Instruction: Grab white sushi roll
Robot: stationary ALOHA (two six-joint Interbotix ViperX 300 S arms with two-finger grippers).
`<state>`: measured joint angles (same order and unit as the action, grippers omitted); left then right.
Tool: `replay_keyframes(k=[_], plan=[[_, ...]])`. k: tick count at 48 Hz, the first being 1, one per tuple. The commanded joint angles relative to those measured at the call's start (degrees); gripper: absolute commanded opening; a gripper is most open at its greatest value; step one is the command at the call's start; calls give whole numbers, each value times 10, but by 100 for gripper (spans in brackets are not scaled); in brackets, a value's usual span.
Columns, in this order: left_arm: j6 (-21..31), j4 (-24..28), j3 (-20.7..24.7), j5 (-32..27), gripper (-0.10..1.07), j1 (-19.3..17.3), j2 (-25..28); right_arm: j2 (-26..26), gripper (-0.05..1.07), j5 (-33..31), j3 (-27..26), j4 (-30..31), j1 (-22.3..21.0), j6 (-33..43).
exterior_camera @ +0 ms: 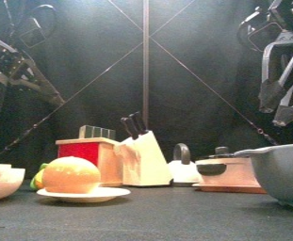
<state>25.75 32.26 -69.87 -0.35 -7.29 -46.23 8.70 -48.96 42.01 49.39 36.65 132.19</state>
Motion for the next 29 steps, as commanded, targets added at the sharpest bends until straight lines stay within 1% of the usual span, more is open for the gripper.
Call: replay_keyframes(k=[1,3,7,13,17,21,29], plan=[[1,1,7,1,87,0,1,8,78,0,-18,-24,-2,-1],[1,0,7,1,87,1,1,6,78,-2,-23,-46,-2,-2],[1,0,6,0,87,0,1,-1,78,-11,-31,-68,-1,-4],[1,0,6,-4,87,0,1,-13,78,-25,-40,-88,-1,-10],[1,0,6,-5,87,0,1,-21,80,-32,-49,-92,-1,-12],[2,0,6,-5,87,0,1,-30,84,-34,-55,-95,-1,-12],[2,0,6,-5,87,0,1,-45,97,-37,-55,-114,-3,-12]])
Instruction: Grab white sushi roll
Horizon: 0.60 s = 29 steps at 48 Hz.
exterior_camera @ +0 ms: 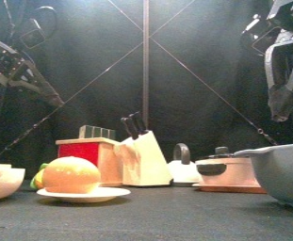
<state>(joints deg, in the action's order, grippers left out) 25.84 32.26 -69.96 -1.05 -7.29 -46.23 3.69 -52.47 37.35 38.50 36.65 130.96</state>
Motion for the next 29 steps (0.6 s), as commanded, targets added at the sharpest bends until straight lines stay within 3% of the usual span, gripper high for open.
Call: replay_keyframes(k=[1,29], plan=[[1,0,7,2,87,0,1,4,98,-2,-9,-7,-4,0],[0,0,4,2,87,-1,1,-50,99,31,3,-8,-26,-1]])
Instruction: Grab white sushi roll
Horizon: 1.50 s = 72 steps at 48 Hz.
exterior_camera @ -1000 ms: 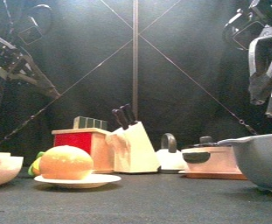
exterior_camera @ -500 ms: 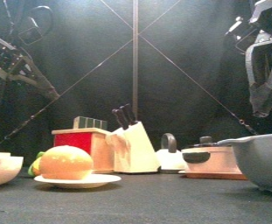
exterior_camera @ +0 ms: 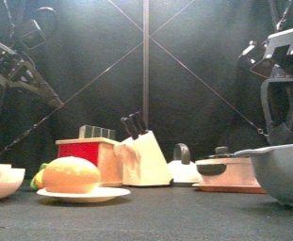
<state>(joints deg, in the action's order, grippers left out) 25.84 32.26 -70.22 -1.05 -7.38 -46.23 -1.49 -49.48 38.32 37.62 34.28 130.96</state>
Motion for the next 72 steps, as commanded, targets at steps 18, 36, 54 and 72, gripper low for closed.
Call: replay_keyframes(k=[18,36,54,72], plan=[[0,0,5,2,87,-3,1,-14,99,9,-8,-2,-13,-1],[0,0,4,2,87,-7,1,-22,98,19,-7,-2,-20,-1],[0,0,4,2,87,-7,1,-22,75,19,-8,-2,-20,-1],[0,0,4,2,87,-7,1,-2,59,9,-18,4,-20,-2]])
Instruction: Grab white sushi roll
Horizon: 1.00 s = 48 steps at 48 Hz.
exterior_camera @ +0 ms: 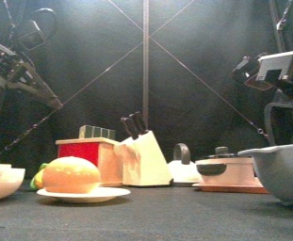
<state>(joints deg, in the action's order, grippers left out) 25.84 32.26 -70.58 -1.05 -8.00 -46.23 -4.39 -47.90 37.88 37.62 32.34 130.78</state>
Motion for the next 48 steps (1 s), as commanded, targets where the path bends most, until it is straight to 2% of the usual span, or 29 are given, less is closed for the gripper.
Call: replay_keyframes(k=[1,11,48], plan=[[0,0,8,2,87,-1,1,29,59,-9,-14,5,-1,0],[0,0,8,2,87,-1,1,44,59,-31,-21,23,2,0],[0,0,9,2,87,-1,1,47,59,-30,-32,29,3,1]])
